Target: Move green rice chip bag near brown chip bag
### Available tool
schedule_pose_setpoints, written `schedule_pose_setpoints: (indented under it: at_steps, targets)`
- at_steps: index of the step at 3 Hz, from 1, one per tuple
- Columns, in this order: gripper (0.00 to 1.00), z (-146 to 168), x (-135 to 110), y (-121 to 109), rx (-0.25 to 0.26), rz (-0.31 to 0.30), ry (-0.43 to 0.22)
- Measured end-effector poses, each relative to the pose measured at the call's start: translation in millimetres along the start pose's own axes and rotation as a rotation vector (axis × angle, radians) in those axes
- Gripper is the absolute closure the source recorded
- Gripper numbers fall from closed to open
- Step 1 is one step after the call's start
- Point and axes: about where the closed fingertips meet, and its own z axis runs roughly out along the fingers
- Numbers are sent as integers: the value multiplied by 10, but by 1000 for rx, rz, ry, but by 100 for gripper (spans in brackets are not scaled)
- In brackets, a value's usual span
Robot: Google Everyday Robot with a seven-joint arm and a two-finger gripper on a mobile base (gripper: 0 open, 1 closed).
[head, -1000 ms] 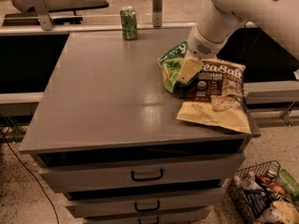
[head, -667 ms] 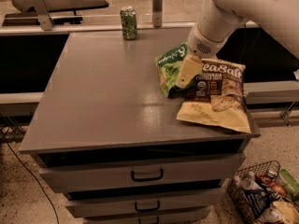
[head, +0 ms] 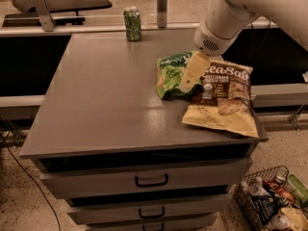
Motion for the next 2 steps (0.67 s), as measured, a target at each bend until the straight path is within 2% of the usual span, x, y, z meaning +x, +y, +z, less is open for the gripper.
schedule_pose_setpoints:
  at_steps: [1,2]
  targets:
    - [0,-33,238,-247,-4,40,-64]
    - [0,-94,650,-608,-26,82,-171]
